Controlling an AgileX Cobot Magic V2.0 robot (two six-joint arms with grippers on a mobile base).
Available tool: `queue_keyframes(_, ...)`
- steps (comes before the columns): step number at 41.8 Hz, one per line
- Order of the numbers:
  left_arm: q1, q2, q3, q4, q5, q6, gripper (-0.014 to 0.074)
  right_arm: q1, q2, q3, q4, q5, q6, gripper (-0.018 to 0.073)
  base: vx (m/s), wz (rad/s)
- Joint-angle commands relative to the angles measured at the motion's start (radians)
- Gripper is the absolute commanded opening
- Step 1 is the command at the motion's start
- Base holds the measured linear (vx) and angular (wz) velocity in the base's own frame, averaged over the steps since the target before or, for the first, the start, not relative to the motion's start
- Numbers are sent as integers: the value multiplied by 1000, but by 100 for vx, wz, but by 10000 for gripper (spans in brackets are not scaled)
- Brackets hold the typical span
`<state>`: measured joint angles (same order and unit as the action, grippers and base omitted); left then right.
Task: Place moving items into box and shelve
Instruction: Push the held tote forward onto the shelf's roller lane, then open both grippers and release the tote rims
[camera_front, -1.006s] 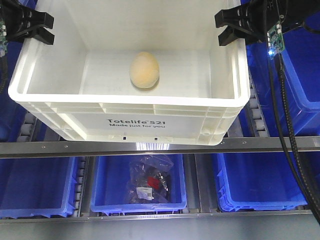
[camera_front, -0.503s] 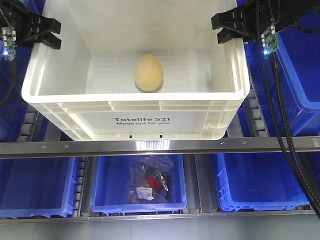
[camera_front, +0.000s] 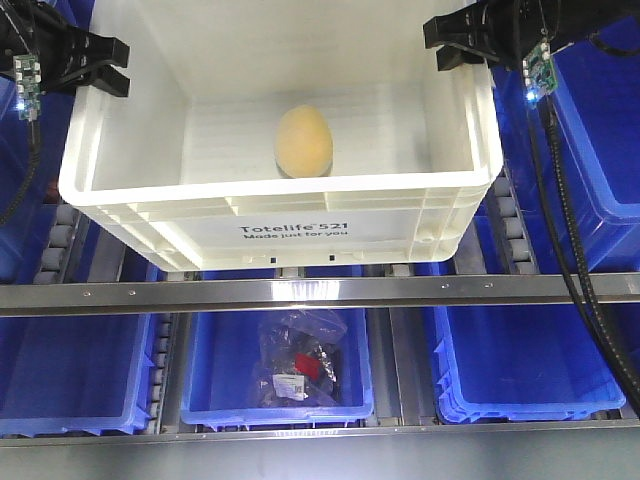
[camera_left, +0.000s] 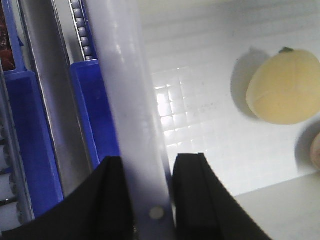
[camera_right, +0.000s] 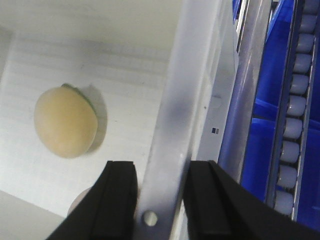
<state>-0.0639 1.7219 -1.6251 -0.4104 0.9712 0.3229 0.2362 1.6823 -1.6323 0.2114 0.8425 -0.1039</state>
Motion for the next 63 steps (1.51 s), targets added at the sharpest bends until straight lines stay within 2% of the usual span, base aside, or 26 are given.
queue_keyframes(1,-29,-60,-42,-174,-92,30,0,24,-56,-45,118,-171,-49,0,0,0)
queue_keyframes(20,-29,-31,-42,-155,-115,38,1,24,23,-45,119,-167,-59,0,0,0)
queue_keyframes(34,-29,-20,-42,-104,-128,37,5,24,54,-45,118,-164,-59,0,0,0)
queue_keyframes(35,-29,-20,-42,-87,-147,37,57,24,54,-45,114,-173,-81,17,0,0)
queue_keyframes(48,-29,-20,-42,-87,-147,37,219,24,54,-45,114,-175,-120,139,0,0)
queue_keyframes(63,-29,-20,-42,-60,-157,37,424,24,54,-45,106,-175,-120,463,0,0)
